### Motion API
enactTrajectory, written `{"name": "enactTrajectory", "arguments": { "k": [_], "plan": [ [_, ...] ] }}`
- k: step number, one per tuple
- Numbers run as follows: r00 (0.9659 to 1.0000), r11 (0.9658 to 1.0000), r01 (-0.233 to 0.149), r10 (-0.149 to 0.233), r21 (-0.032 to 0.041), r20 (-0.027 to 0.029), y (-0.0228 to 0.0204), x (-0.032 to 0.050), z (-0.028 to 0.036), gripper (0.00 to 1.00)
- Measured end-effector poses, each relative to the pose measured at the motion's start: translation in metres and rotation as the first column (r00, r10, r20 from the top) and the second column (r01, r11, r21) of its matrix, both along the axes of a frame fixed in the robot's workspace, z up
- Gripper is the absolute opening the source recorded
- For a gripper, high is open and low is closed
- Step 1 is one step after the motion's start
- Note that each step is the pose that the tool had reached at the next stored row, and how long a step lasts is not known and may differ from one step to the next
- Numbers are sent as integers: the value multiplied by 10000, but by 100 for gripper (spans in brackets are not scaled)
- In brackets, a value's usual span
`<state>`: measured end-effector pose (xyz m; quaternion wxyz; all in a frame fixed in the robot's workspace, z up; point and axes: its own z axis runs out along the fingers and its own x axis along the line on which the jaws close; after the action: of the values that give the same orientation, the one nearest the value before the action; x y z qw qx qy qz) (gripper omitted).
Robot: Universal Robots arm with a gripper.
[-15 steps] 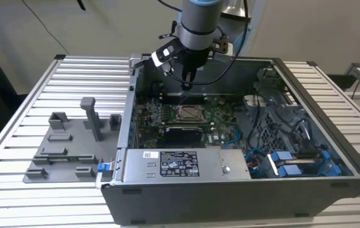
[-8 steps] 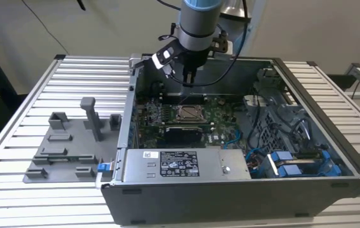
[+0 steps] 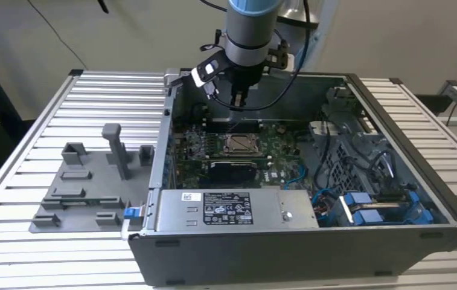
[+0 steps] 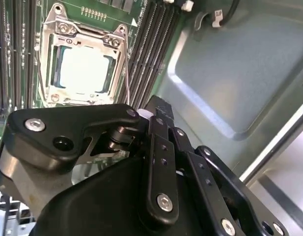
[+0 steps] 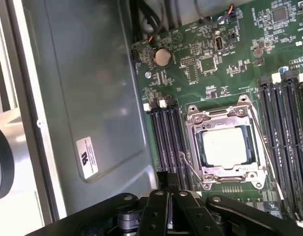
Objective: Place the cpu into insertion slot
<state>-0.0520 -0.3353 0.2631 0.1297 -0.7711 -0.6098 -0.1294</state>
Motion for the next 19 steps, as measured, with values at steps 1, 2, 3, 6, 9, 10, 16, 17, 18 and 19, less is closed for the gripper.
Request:
{"name": "enactTrajectory", "arguments": {
  "k": [1, 2, 3, 6, 9, 10, 16, 17, 18, 19],
  "plan": [
    [10000, 10000, 18, -18, 1, -29, -3, -9, 0, 11],
    [10000, 10000, 25, -25, 0, -46, -4, -24, -1, 11],
    [10000, 10000, 53, -53, -1, -46, -4, -43, -3, 11],
    [9995, 9996, 296, -296, -2, -71, -3, -52, -5, 11],
    [9987, 9987, 507, -507, 2, -80, -4, -68, -15, 11],
    [9979, 9979, 643, -643, 2, -83, -4, -68, -18, 11],
    [9922, 9951, 982, -984, -54, -768, -4, -68, -26, 11],
    [9907, 9951, 984, -986, -68, -941, -3, -68, -27, 11],
    [9891, 9951, 990, -993, -83, -1083, -4, -68, -28, 11],
    [9879, 9949, 1002, -1006, -93, -1178, -4, -68, -33, 11]
  ]
}}
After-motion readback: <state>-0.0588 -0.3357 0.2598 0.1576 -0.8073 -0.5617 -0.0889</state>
